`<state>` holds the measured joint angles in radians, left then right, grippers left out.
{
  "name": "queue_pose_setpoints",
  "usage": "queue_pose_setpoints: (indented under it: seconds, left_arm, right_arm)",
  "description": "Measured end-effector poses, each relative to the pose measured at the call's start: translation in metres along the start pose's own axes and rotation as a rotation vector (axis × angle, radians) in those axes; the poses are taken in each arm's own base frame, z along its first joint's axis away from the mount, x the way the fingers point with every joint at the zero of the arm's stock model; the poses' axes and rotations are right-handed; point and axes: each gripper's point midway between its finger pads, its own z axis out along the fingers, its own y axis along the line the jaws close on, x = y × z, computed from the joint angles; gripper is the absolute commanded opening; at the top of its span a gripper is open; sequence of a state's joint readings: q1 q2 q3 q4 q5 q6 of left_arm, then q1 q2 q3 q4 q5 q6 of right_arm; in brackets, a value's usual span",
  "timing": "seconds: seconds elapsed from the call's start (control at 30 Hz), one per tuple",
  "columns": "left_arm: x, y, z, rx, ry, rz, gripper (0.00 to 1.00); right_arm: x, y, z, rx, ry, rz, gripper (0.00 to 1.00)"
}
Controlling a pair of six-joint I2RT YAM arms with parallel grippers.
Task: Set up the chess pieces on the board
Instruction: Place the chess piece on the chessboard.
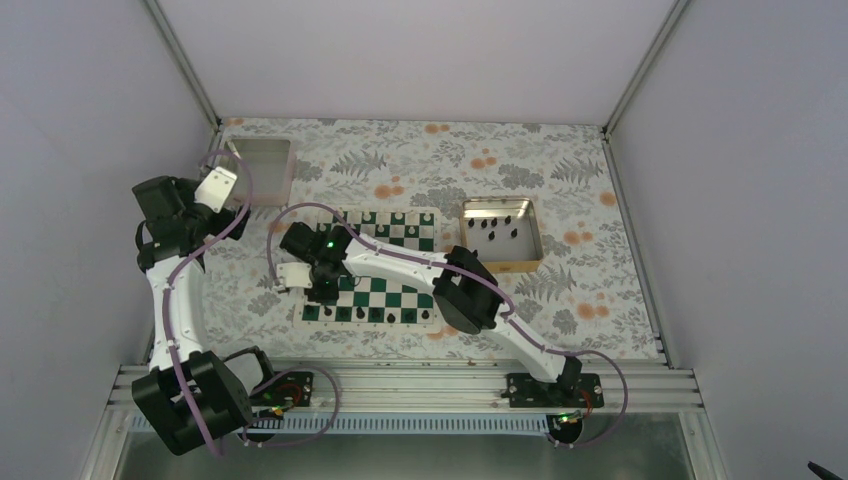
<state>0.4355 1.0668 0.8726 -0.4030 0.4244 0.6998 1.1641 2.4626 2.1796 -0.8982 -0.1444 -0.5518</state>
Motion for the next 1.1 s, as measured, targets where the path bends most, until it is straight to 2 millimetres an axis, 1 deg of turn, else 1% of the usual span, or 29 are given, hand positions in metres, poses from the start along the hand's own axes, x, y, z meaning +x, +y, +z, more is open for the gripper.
queue_pose_setpoints:
  seconds: [0.43, 0.9, 0.97, 1.1]
  left_arm:
    - [0.003, 0.000, 0.000, 0.007, 0.008, -0.010, 1.00]
    - [0.005, 0.001, -0.001, 0.008, 0.010, -0.018, 1.00]
    - [0.005, 0.001, -0.001, 0.009, 0.009, -0.018, 1.00]
    - [0.006, 0.001, -0.001, 0.012, 0.009, -0.020, 1.00]
  right_arm:
    - [0.000, 0.000, 0.000, -0.001, 0.000, 0.000, 0.17]
    - [0.000, 0.000, 0.000, -0.001, 0.001, 0.002, 0.17]
    - [0.001, -0.001, 0.000, 0.000, 0.002, 0.004, 0.17]
    - [0.009, -0.011, -0.003, 0.007, 0.009, 0.027, 0.19]
